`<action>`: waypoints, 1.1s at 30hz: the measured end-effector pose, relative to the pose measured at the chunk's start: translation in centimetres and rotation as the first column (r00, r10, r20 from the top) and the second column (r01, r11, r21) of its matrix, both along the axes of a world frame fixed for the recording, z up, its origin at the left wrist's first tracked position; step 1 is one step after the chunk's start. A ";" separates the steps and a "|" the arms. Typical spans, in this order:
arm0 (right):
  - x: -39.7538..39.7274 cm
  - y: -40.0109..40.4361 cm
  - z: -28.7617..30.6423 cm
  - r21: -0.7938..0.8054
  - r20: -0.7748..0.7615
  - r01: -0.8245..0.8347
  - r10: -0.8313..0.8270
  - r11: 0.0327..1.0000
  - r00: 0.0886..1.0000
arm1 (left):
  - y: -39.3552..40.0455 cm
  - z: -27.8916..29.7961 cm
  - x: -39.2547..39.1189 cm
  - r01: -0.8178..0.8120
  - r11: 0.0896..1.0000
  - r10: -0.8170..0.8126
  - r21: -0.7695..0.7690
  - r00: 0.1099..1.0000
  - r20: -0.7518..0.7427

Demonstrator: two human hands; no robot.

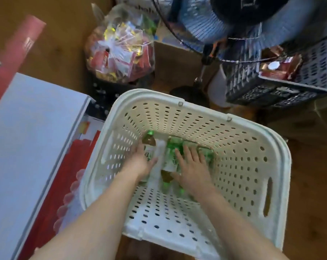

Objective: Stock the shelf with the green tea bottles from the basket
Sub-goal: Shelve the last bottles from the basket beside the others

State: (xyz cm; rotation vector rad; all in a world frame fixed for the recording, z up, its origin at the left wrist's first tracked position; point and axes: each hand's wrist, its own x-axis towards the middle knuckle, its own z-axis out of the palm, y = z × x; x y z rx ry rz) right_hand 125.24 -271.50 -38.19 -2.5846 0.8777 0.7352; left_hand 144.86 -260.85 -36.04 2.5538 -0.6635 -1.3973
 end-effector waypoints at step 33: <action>7.0 -6.6 -8.3 -0.038 0.008 -0.508 0.509 0.860 0.861 | -1.9 -11.1 0.3 -0.185 0.957 0.203 0.222 0.978 -0.058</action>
